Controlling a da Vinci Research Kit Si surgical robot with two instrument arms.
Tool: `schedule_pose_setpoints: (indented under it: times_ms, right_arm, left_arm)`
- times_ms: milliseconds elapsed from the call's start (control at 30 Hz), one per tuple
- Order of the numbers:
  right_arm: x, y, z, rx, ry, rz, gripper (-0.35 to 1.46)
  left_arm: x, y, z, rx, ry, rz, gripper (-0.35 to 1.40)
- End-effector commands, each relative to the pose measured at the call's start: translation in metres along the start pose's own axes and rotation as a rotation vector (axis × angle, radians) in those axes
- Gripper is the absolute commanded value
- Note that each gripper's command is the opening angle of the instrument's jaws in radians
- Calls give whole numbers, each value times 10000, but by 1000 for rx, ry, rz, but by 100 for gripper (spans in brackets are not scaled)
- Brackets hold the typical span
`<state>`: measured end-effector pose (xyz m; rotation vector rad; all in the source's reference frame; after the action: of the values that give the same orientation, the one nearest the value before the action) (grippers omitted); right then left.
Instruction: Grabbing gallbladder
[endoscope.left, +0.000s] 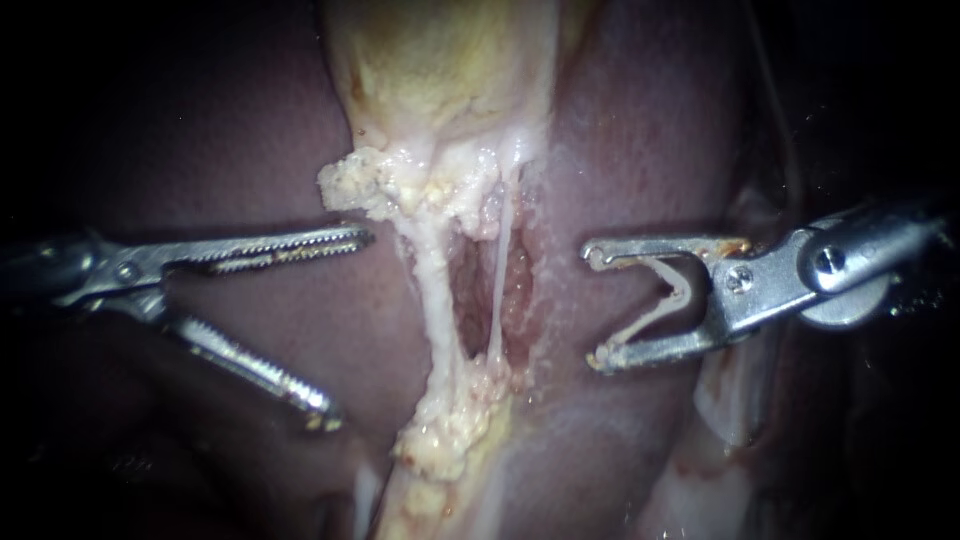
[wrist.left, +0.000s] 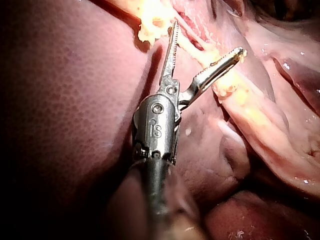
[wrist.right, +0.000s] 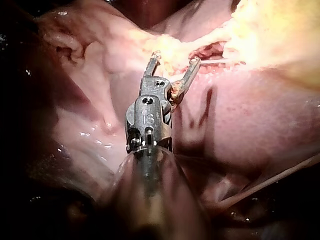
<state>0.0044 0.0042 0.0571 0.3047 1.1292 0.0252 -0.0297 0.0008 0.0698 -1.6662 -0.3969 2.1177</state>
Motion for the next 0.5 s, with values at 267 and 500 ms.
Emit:
schedule_pose_setpoints:
  times_ms: [267, 500]
  right_arm:
    - [0, 0, -1, 1, 0, 0, 50]
    - [0, -1, 0, 1, 0, 0, 50]
  left_arm:
    - [57, -37, -51, 160, -2, -46, 88]
    - [54, -63, -62, 300, -19, -121, 66]
